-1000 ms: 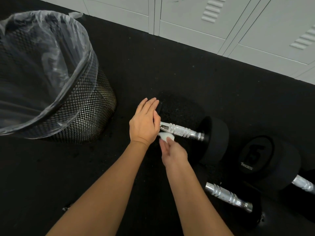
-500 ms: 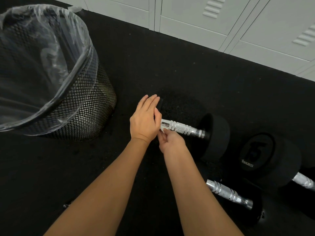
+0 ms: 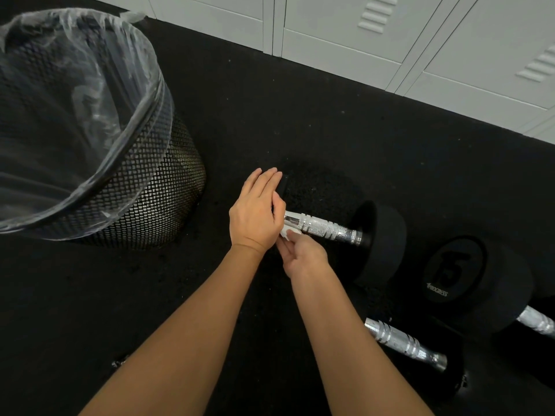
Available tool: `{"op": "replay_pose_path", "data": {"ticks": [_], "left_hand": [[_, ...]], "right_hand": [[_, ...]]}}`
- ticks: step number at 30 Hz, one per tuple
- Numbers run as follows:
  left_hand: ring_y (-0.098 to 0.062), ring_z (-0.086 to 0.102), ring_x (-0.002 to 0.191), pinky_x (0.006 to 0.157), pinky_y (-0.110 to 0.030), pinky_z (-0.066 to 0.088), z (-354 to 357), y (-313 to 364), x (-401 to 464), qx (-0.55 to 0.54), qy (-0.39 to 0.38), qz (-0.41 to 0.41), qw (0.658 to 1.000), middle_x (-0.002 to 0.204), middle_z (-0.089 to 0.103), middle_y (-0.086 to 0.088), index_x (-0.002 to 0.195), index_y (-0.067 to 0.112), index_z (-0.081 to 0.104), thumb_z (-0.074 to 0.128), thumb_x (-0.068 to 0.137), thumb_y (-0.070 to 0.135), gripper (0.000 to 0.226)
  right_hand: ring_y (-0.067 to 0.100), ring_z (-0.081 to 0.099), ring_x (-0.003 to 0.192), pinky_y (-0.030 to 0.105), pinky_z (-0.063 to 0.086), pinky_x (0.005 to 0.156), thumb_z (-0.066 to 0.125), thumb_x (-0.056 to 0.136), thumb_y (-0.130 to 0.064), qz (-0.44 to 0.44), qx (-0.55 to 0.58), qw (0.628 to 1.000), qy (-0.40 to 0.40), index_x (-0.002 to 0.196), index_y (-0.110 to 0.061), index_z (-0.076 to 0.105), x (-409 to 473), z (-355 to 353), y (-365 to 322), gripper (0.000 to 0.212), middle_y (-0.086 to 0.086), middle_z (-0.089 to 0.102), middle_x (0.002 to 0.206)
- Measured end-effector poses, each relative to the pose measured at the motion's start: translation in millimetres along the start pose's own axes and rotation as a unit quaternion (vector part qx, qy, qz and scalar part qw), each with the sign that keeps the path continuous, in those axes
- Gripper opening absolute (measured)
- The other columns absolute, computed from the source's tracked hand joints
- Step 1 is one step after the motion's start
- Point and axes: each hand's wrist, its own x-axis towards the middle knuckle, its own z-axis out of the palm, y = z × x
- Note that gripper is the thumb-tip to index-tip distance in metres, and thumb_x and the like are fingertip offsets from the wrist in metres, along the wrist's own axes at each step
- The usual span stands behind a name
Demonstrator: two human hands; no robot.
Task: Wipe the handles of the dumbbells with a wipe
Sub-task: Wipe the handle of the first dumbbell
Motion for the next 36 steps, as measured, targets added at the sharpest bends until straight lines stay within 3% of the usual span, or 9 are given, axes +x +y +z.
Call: {"op": "replay_pose_path", "data": {"ticks": [4,8,14,26,32,34,36], "left_hand": [[-0.014,0.039,0.132,0.097,-0.028,0.041,0,0,0,-0.001,-0.004,0.0,1.0,0.135,0.052,0.004,0.129,0.016,0.053,0.025,0.09,0.028,0.049],[-0.014,0.038,0.133,0.096,-0.029,0.042,0,-1,0,-0.005,-0.003,0.003,1.0,0.135,0.052,0.004,0.129,0.016,0.053,0.025,0.09,0.027,0.05],[-0.013,0.038,0.133,0.096,-0.028,0.041,0,-1,0,-0.001,-0.004,0.002,1.0,0.136,0.052,0.004,0.13,0.016,0.053,0.022,0.09,0.028,0.052],[-0.012,0.037,0.133,0.097,-0.022,0.034,1,-1,0,0.004,-0.001,0.005,1.0,0.136,0.051,0.005,0.13,0.016,0.052,0.022,0.09,0.028,0.051],[-0.013,0.038,0.133,0.097,-0.02,0.032,1,-1,0,0.005,0.006,0.003,1.0,0.135,0.052,0.004,0.13,0.016,0.053,0.023,0.09,0.027,0.05],[-0.013,0.039,0.132,0.095,-0.02,0.033,1,-1,0,0.005,0.006,0.003,1.0,0.135,0.052,0.004,0.129,0.016,0.053,0.023,0.09,0.027,0.051],[-0.013,0.039,0.132,0.095,-0.021,0.033,0,0,0,0.004,0.004,0.002,1.0,0.135,0.053,0.003,0.129,0.015,0.053,0.023,0.09,0.028,0.051]], "right_hand": [[0.035,0.061,0.105,0.042,0.05,0.093,0.049,0.088,0.012,0.01,0.036,0.999,-0.009,0.118,0.009,0.053,5,-1,-1,0.03,0.028,0.06,0.114],[0.03,0.064,0.1,0.035,0.055,0.083,0.052,0.088,0.008,-0.001,0.021,1.0,0.012,0.116,0.004,0.058,8,7,8,0.028,0.022,0.064,0.11],[0.033,0.059,0.11,0.04,0.046,0.099,0.046,0.09,0.011,0.027,0.031,0.998,-0.046,0.117,0.008,0.054,4,-8,-6,0.029,0.026,0.06,0.117],[0.03,0.056,0.116,0.038,0.042,0.103,0.042,0.093,0.007,0.025,0.045,0.994,-0.101,0.12,0.004,0.054,17,-17,-5,0.03,0.021,0.058,0.123],[0.03,0.058,0.112,0.037,0.046,0.099,0.044,0.092,0.006,0.049,0.017,0.993,-0.108,0.122,0.002,0.055,12,-17,-6,0.031,0.022,0.059,0.122],[0.029,0.06,0.107,0.034,0.05,0.091,0.047,0.091,0.006,0.056,-0.016,0.99,-0.126,0.124,0.002,0.052,2,-26,-14,0.033,0.022,0.059,0.12],[0.026,0.062,0.1,0.032,0.053,0.083,0.052,0.089,0.005,-0.003,-0.077,0.988,-0.134,0.118,-0.002,0.055,-10,-31,-24,0.03,0.018,0.06,0.116]]}}
